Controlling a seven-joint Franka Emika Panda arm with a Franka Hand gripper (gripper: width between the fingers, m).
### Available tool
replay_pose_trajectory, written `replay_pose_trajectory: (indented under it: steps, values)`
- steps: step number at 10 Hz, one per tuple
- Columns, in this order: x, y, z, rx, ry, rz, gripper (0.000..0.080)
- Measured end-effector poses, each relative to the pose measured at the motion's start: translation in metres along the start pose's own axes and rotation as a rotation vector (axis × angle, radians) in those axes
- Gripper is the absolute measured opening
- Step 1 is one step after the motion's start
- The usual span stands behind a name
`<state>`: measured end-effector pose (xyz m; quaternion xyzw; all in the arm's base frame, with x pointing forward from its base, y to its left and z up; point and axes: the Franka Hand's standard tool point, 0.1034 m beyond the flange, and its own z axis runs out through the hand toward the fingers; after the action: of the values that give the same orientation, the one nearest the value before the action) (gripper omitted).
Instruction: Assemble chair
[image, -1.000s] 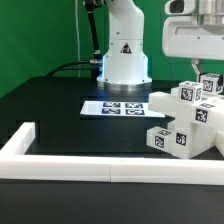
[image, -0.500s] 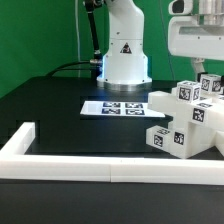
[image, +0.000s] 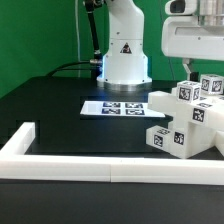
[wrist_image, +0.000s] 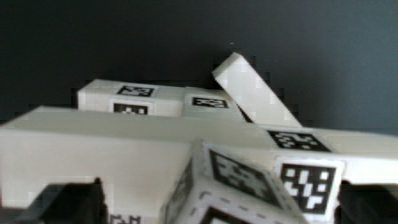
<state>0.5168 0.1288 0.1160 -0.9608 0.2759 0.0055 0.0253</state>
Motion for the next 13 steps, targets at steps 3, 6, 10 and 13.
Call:
replay_pose_trajectory:
  steps: [3, 6, 10, 13]
  values:
    - [0.0003, 0.0004, 0.0000, -0.018, 0.010, -0.238, 0.0649]
    - [0.0006, 0.0007, -0.0001, -0.030, 0.014, -0.448, 0.0649]
    - [0.0014, 0.0019, 0.0001, -0.033, 0.010, -0.705, 0.0649]
    - [0.0016, 0.0024, 0.0002, -0.033, 0.010, -0.702, 0.0454]
